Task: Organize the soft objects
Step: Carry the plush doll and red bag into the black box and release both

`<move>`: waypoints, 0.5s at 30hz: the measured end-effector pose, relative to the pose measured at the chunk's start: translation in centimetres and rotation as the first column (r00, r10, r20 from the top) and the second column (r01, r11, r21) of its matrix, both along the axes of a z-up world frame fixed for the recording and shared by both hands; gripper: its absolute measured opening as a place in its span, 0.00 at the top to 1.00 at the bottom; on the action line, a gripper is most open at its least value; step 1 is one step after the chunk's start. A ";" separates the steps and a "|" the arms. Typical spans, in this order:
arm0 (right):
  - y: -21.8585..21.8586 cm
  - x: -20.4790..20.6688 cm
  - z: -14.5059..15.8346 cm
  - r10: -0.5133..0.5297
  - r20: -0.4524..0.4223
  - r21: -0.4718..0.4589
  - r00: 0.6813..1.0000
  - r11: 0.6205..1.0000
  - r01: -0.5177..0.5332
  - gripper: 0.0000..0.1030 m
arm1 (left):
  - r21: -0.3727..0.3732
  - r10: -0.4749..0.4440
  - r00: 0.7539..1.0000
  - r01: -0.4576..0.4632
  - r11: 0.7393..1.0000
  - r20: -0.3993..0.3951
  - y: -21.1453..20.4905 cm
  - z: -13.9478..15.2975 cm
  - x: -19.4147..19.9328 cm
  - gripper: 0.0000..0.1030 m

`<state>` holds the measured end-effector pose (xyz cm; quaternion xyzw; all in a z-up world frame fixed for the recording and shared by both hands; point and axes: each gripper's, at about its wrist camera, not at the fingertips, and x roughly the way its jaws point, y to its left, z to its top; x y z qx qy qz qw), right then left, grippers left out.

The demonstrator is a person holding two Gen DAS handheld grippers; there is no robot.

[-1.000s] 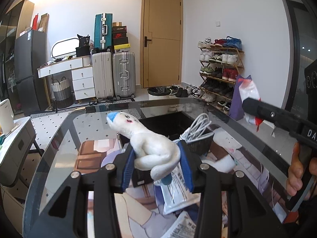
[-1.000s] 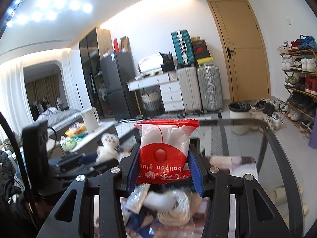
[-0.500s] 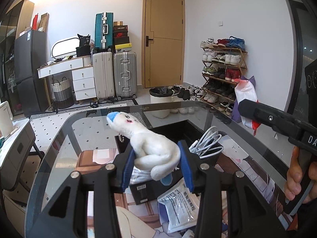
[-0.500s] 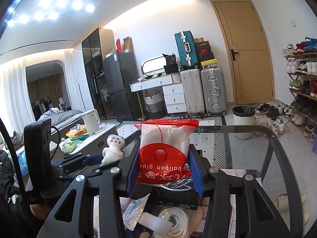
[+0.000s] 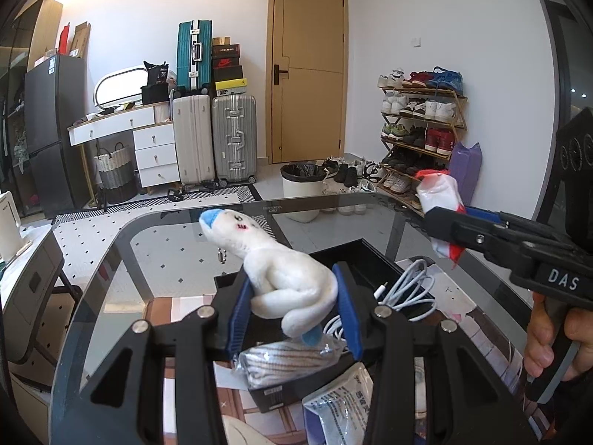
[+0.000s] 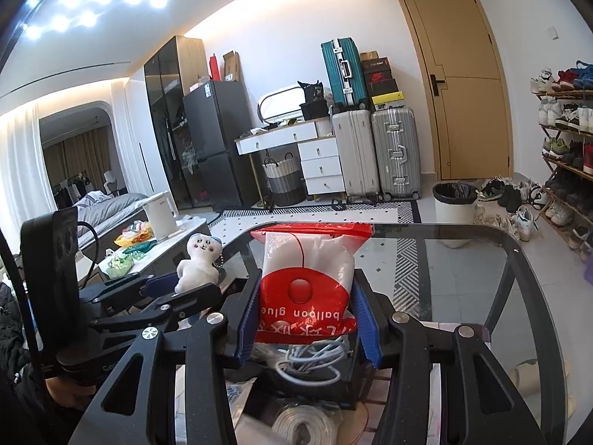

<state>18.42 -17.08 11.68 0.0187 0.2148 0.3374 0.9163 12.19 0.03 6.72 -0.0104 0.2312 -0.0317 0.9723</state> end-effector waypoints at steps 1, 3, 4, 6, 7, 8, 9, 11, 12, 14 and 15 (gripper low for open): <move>0.1 0.5 -0.1 0.000 -0.003 -0.004 1.000 1.000 0.000 0.55 | 0.000 0.000 1.000 0.000 1.000 -0.004 0.0 -0.1 0.2 0.60; 0.7 1.4 -0.2 0.004 -0.015 -0.014 1.000 1.000 -0.005 0.55 | -0.001 -0.004 1.000 0.004 1.000 -0.012 0.0 -0.3 0.6 0.60; 1.0 1.9 -0.4 0.009 -0.022 -0.021 1.000 1.000 -0.010 0.55 | -0.001 -0.005 1.000 0.005 1.000 -0.017 0.0 -0.5 0.9 0.60; 1.7 2.0 -0.8 0.013 -0.032 -0.036 0.999 0.999 -0.014 0.55 | 0.000 -0.009 1.000 0.009 1.000 -0.025 -0.1 -0.7 1.3 0.60; 1.9 2.4 -1.1 0.016 -0.041 -0.045 0.999 0.999 -0.018 0.55 | -0.001 -0.011 0.999 0.011 1.000 -0.032 0.0 -0.8 1.5 0.60; 2.2 2.7 -1.3 0.018 -0.046 -0.052 0.999 0.998 -0.020 0.55 | -0.002 -0.014 0.999 0.014 1.000 -0.039 -0.1 -1.0 1.7 0.60; 2.5 3.1 -1.6 0.023 -0.056 -0.064 0.998 0.998 -0.026 0.55 | -0.002 -0.016 0.999 0.015 1.000 -0.045 -0.1 -1.0 2.1 0.60; 2.9 3.5 -2.1 0.025 -0.064 -0.080 0.998 0.996 -0.030 0.55 | -0.001 -0.021 0.998 0.021 1.000 -0.057 -0.1 -1.2 2.5 0.60; 3.1 3.9 -2.2 0.029 -0.069 -0.084 0.997 0.996 -0.035 0.55 | 0.000 -0.023 0.998 0.023 1.000 -0.061 -0.2 -1.3 2.5 0.60; 3.3 4.3 -2.4 0.043 -0.088 -0.097 0.995 0.994 -0.051 0.55 | 0.004 -0.031 0.997 0.031 1.000 -0.073 -0.3 -1.6 2.8 0.60; 3.3 4.5 -2.6 0.043 -0.096 -0.107 0.994 0.993 -0.054 0.55 | 0.006 -0.033 0.997 0.033 0.999 -0.077 -0.3 -1.7 2.9 0.60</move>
